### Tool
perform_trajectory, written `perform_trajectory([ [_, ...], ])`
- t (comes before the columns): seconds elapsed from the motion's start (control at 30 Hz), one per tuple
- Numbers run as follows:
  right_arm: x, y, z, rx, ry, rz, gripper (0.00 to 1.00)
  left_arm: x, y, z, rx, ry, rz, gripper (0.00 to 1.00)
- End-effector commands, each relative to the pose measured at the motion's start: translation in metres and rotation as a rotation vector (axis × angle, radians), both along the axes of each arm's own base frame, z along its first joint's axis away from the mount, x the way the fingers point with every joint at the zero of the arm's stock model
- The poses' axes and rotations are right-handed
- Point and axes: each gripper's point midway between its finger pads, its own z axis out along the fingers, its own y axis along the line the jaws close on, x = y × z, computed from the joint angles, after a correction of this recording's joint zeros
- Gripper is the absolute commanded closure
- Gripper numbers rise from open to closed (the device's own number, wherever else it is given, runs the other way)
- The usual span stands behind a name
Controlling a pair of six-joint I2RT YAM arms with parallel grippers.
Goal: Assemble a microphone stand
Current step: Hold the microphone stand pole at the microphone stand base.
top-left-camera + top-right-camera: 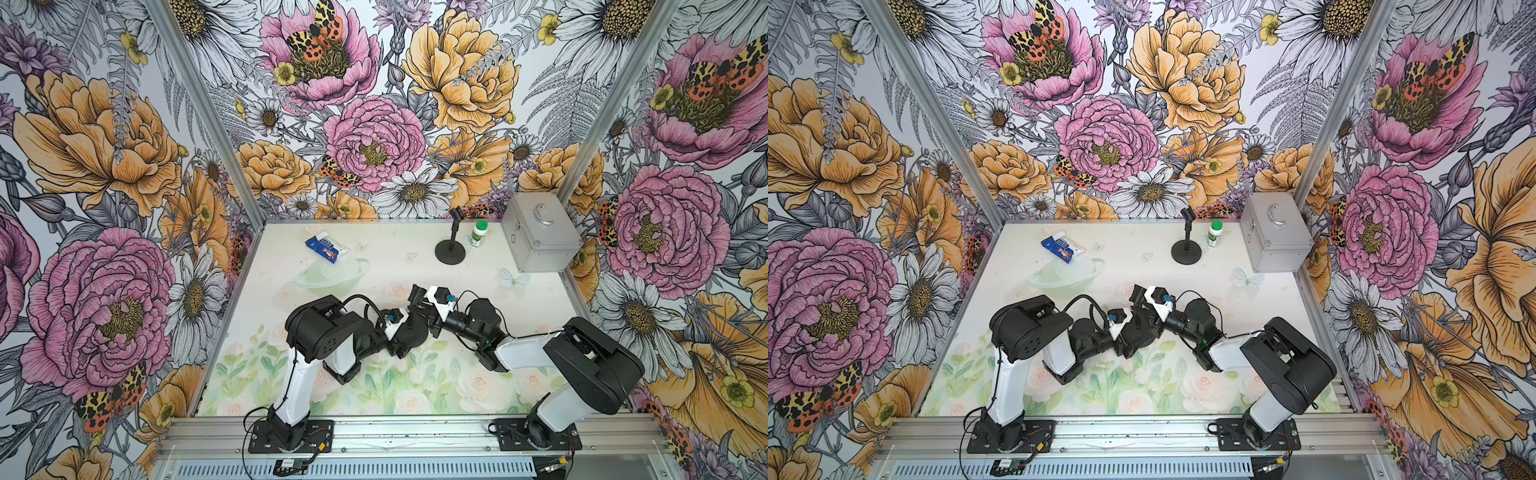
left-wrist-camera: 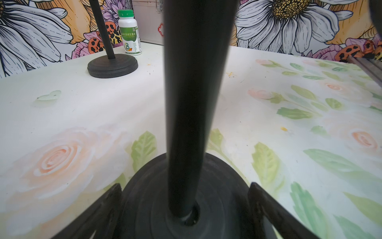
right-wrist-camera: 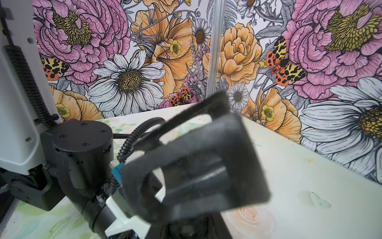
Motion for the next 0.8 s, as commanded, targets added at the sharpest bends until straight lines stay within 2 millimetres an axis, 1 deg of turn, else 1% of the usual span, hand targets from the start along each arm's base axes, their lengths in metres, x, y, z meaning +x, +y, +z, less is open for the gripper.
perform_trajectory([
  [0.0, 0.003, 0.001, 0.008, 0.018, -0.045, -0.014, 1.00, -0.001, 0.006, -0.021, 0.038, 0.055, 0.008, 0.07],
  [0.23, -0.005, -0.004, -0.008, -0.048, -0.028, -0.008, 1.00, -0.001, 0.003, -0.017, 0.031, 0.046, -0.010, 0.10],
  [0.33, -0.005, -0.010, -0.017, -0.070, -0.020, -0.028, 1.00, -0.001, 0.003, -0.017, 0.026, 0.051, -0.016, 0.11],
  [0.47, -0.007, -0.013, -0.025, -0.106, -0.011, -0.032, 1.00, -0.004, 0.001, -0.013, 0.023, 0.037, -0.028, 0.12],
  [0.57, -0.009, -0.017, -0.025, -0.117, -0.011, -0.042, 1.00, -0.008, -0.003, -0.005, 0.018, 0.010, -0.050, 0.13],
  [0.63, -0.012, -0.019, -0.026, -0.127, -0.011, -0.042, 1.00, -0.012, -0.005, 0.004, 0.026, -0.035, -0.054, 0.14],
  [0.77, -0.016, -0.021, -0.026, -0.155, -0.011, -0.034, 1.00, -0.011, -0.009, 0.018, 0.000, -0.063, -0.073, 0.15],
])
